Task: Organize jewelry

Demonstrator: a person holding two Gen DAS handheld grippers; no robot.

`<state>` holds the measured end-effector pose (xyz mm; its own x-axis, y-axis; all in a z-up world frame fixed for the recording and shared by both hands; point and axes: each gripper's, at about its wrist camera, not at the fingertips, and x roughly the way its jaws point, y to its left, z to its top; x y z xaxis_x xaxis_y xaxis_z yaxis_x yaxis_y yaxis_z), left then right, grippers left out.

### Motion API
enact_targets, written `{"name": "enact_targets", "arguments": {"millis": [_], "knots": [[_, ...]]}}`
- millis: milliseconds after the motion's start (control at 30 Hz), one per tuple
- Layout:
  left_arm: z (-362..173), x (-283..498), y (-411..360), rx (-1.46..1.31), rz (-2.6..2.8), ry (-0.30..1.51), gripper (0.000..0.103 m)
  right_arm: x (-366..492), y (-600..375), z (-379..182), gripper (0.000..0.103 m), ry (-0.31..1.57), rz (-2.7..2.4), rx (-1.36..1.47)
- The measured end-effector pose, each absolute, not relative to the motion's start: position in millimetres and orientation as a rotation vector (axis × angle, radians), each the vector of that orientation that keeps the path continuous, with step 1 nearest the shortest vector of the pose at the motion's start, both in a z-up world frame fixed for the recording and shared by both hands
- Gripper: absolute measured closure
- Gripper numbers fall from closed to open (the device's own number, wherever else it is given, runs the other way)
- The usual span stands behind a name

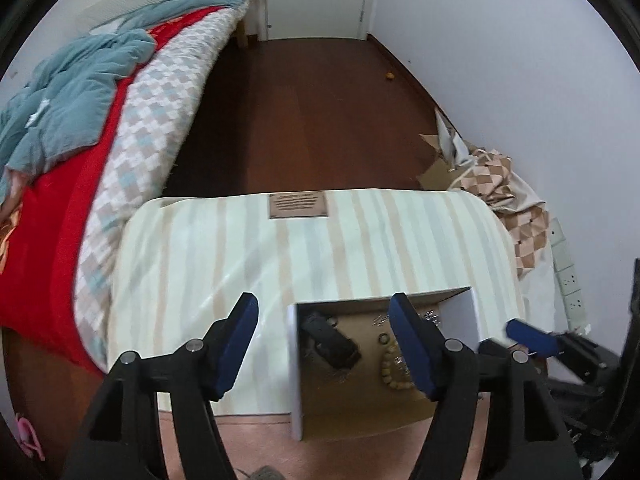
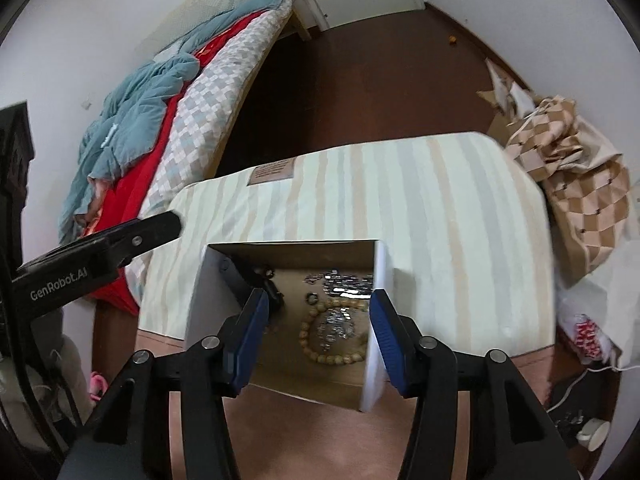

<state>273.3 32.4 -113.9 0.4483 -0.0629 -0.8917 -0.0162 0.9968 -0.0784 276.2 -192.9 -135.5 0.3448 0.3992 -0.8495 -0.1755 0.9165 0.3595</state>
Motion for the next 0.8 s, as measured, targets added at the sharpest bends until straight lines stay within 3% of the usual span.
{"name": "enact_targets", "arguments": {"millis": [67,133,200,333,533,800], "knots": [[-114,262,38,-0.086,0.001,1.1,0.026,272,-196,-131,0.047,1.16,0.361,0.208],[-115,251,40,-0.079,0.03,1.092,0.017,265,-196,-125,0.036,1.151,0.315,0.147],[-119,239,39,-0.057,0.061,1.099,0.004,258,-194,-121,0.016,1.142,0.279,0.096],[-123,215,38,-0.036,0.101,1.106,0.003,239,-187,-118,0.0,1.157,0.215,0.017],[-108,175,37,-0.026,0.138,1.067,0.003,201,-186,-106,0.0,1.146,0.15,-0.039],[-58,110,31,-0.032,0.148,0.97,0.003,136,-185,-50,0.0,1.048,0.125,-0.057]]}}
